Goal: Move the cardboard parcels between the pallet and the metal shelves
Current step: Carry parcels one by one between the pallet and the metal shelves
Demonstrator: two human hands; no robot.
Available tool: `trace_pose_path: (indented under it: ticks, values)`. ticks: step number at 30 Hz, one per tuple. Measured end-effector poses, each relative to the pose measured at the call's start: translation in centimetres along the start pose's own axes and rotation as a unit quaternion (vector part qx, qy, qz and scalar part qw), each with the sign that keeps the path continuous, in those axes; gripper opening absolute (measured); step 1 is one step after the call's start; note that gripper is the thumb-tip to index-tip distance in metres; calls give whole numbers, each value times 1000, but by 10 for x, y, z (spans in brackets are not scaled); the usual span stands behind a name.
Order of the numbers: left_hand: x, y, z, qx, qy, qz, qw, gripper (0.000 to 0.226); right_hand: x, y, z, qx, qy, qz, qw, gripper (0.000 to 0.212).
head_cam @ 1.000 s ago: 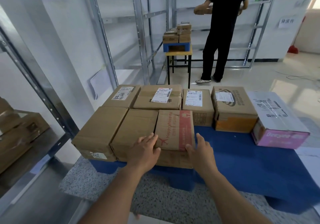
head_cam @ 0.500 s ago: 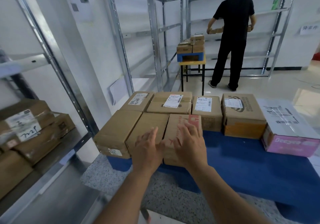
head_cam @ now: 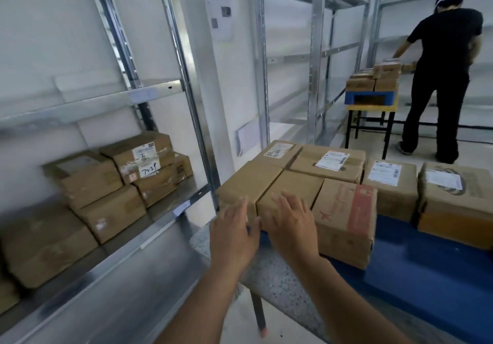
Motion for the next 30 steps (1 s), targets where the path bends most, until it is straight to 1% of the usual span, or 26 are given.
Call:
trace_pose_path:
  ticks: [2,5,7,12,16,20,22,27,30]
  values:
    - [11,-17,1,17,15,2,1000,54,-10,-23,5,28,-11,-1,1000,33]
    - [32,-47,6,43,40,11,998,56,-25,-57,15,46,-22,32,998,38]
    - [47,-69,12,54,52,19,997,56,-36,-82,24,70,-21,33,997,39]
    - [90,-131,25,74,89,31,993,54,-83,-146,48,112,-39,51,992,42]
    - [124,-189,39,95,109,44,988,54,-124,-205,68,141,-45,77,986,39]
    - [156,-249,48,123,142,49,981,50,-166,-260,87,157,-72,128,977,33]
    - [167,-278,53,136,143,61,978,49,-183,-286,95,178,-60,95,978,33]
    - [190,-341,61,182,153,85,968,50,-220,-329,114,173,-64,102,978,35]
    - [198,-365,64,200,168,71,963,51,-243,-342,128,168,-76,112,976,35]
Point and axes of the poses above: each hand's wrist, its own z-axis towards the middle knuckle, its own x-axis out of the back of the hand, y = z × x, the point moved 10 cm from there along z, towards the middle knuckle, and after that the axes turned 2 degrees about -x, right-handed, at the moved point
